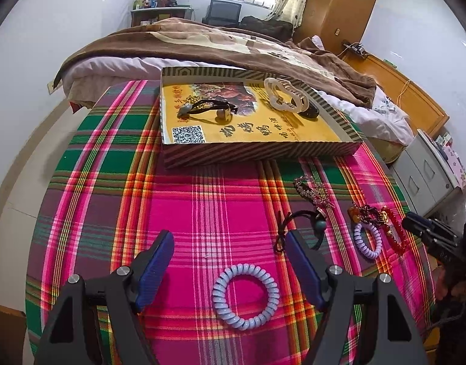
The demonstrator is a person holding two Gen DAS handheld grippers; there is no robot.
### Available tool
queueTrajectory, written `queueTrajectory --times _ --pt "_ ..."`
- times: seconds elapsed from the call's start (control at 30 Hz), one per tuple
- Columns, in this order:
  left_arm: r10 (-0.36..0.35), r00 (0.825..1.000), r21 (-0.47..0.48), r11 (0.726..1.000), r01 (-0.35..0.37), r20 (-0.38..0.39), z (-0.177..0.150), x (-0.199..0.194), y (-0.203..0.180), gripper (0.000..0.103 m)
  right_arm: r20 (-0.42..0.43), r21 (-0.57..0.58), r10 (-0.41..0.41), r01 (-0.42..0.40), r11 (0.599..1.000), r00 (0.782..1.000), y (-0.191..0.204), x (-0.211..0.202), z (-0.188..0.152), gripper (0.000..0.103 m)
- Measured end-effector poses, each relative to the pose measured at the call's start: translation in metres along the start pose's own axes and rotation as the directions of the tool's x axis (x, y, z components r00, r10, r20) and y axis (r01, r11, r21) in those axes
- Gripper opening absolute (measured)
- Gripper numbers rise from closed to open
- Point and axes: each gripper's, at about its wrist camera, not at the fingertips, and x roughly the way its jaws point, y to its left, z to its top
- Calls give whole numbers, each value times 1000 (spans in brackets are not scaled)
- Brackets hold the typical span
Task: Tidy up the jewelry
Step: 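Lift the red bead bracelet with the right gripper while the left gripper grasps the black cord bracelet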
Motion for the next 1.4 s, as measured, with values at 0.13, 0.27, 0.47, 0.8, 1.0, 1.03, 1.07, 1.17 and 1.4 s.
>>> queueTrajectory --times 0.13,0.27,0.47,0.8,1.0,1.03,1.07,1.17,1.4 --pt "11 1000 -2 1000 -12 -9 1 4 0 75 -42 -47 -5 3 999 999 16 14 2 32" --pt "3 1000 21 1000 -2 -15 2 6 -5 75 -91 -87 -15 7 996 996 32 31 2 32" --pt "-28 998 69 997 31 -56 7 16 -17 81 -79 -114 -101 92 989 992 35 31 -1 10" --pt "-32 994 179 983 49 -101 13 36 -51 81 -22 18 -86 86 996 996 7 10 -3 10" --pt "-13 993 278 959 46 -117 13 47 -79 81 76 124 -40 30 992 996 -11 -17 4 10" --pt "-14 993 287 957 47 -116 14 48 -82 81 90 130 -44 32 991 995 -13 -21 4 10" --pt "-16 993 292 955 50 -117 14 50 -84 81 101 135 -45 31 990 994 -14 -25 5 10" --pt "28 991 329 944 16 -129 14 61 -92 81 127 142 -42 24 990 991 -17 -34 7 10" --pt "49 991 319 948 -7 -123 14 70 -90 73 170 140 -26 3 990 985 -19 -48 6 10"
